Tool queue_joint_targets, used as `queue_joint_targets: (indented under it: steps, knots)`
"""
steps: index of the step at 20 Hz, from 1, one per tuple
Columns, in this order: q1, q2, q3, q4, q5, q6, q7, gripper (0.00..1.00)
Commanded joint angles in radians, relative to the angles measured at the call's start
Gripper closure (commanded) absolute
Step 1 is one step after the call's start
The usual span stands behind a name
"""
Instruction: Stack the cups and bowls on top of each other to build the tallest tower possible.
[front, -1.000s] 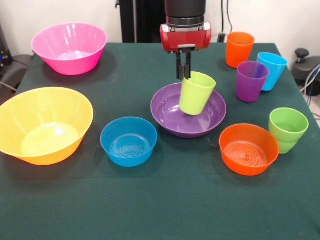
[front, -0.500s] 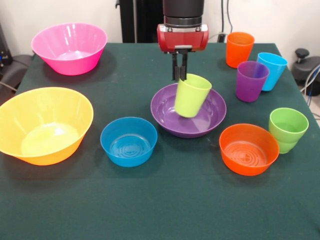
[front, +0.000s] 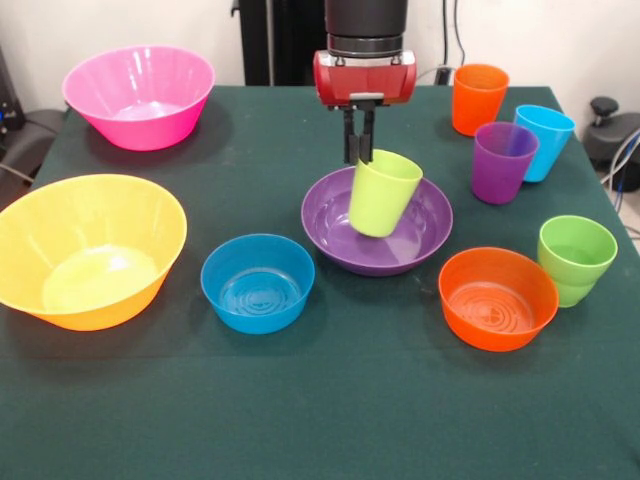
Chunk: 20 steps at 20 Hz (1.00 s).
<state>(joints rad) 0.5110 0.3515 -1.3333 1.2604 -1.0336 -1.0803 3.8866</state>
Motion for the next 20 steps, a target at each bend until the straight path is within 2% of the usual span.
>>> queue_joint_targets:
  steps: [1,20]
  knots:
    - [-0.025,0.011,0.208,-0.082,0.004,0.048,-0.205,1.0]
    - [-0.026,0.0,0.233,-0.091,-0.036,0.037,-0.192,1.0]
